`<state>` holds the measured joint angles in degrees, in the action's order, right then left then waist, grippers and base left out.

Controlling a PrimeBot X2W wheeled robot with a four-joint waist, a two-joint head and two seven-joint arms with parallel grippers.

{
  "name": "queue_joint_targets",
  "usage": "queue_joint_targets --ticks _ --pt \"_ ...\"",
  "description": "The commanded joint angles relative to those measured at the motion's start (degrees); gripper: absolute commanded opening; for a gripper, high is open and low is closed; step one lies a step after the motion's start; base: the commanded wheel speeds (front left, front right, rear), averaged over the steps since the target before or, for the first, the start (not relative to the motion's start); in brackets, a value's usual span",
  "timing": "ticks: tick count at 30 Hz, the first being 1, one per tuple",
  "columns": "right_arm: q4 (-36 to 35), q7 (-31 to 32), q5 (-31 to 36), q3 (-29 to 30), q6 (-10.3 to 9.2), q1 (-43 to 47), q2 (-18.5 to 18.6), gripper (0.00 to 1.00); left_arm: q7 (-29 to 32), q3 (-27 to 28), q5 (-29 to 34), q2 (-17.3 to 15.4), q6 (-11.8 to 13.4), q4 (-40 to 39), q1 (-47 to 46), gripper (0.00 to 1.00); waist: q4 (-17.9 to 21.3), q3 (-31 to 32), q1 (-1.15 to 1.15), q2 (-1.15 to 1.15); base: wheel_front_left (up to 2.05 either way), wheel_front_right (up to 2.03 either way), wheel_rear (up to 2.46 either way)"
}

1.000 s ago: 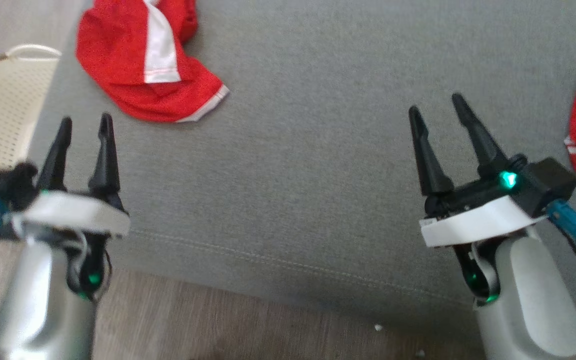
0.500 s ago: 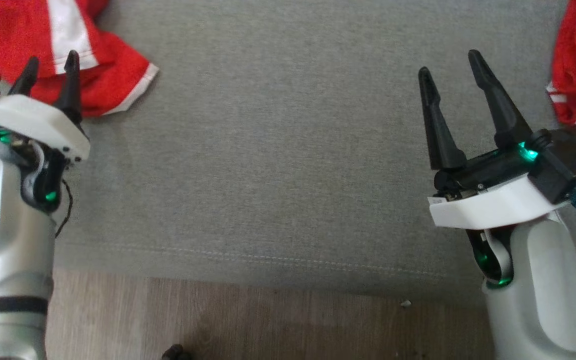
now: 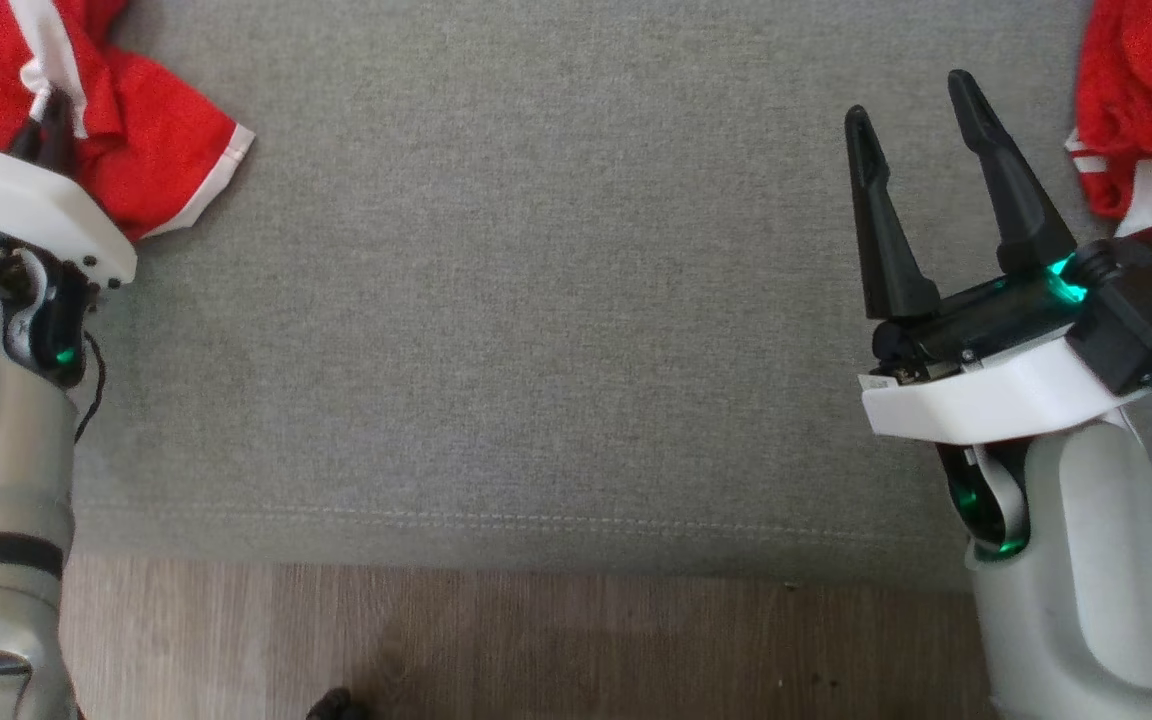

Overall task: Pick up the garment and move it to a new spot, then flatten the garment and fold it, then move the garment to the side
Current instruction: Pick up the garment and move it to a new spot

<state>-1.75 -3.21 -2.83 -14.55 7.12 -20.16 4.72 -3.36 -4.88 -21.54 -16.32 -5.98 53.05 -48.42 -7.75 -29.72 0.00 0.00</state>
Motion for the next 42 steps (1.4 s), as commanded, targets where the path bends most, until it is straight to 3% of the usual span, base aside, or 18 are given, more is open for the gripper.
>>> queue_joint_targets --ticks 1,7,14,19,22,28,35,42 --pt "-1.8 -0.5 0.2 -1.1 0.36 -0.4 -1.0 1.00 -1.1 1.5 -0.4 -3.4 0.0 -1.3 -1.3 0.00 0.2 0.4 0.00 0.00 0.00 0.00 0.00" --pt "0.3 -2.2 -0.7 -0.8 0.36 0.1 -1.4 1.00 -8.8 2.5 -1.8 -4.3 -0.7 -4.8 0.1 0.00 0.7 4.1 0.00 0.00 0.00 0.00 0.00" --pt "3.3 -4.3 -2.5 -0.7 0.36 1.0 -1.7 1.00 -10.6 3.5 -4.3 -4.8 -1.1 -18.3 3.7 0.00 1.2 10.0 0.00 0.00 0.00 0.00 0.00" --pt "4.6 -5.5 -4.0 -1.2 0.36 1.4 -1.8 1.00 -5.8 3.1 -6.0 -4.3 -0.7 -32.1 6.7 0.00 2.8 12.8 0.00 0.00 0.00 0.00 0.00" --pt "4.8 -6.4 -5.7 -1.9 0.36 1.1 -1.8 1.00 0.3 2.1 -7.4 -3.2 1.1 -43.7 8.4 0.00 5.4 13.4 0.00 0.00 0.00 0.00 0.00" --pt "4.4 -7.8 -7.8 -2.9 0.36 -0.5 -1.8 1.00 9.3 -2.1 -7.4 -2.1 2.9 -55.2 8.3 0.00 11.5 11.4 0.00 0.00 0.00 0.00 0.00" --pt "4.0 -9.8 -10.9 -4.6 0.36 -2.9 -1.8 1.00 13.9 -7.2 -5.4 -0.8 3.1 -57.2 5.1 0.00 19.1 8.3 0.00 0.00 0.00 0.00 0.00" --pt "3.8 -11.4 -14.7 -7.2 0.36 -4.7 -1.8 1.00 14.2 -11.8 -2.7 1.9 2.8 -50.0 -0.7 0.00 26.5 5.5 0.00 0.00 0.00 0.00 0.00"
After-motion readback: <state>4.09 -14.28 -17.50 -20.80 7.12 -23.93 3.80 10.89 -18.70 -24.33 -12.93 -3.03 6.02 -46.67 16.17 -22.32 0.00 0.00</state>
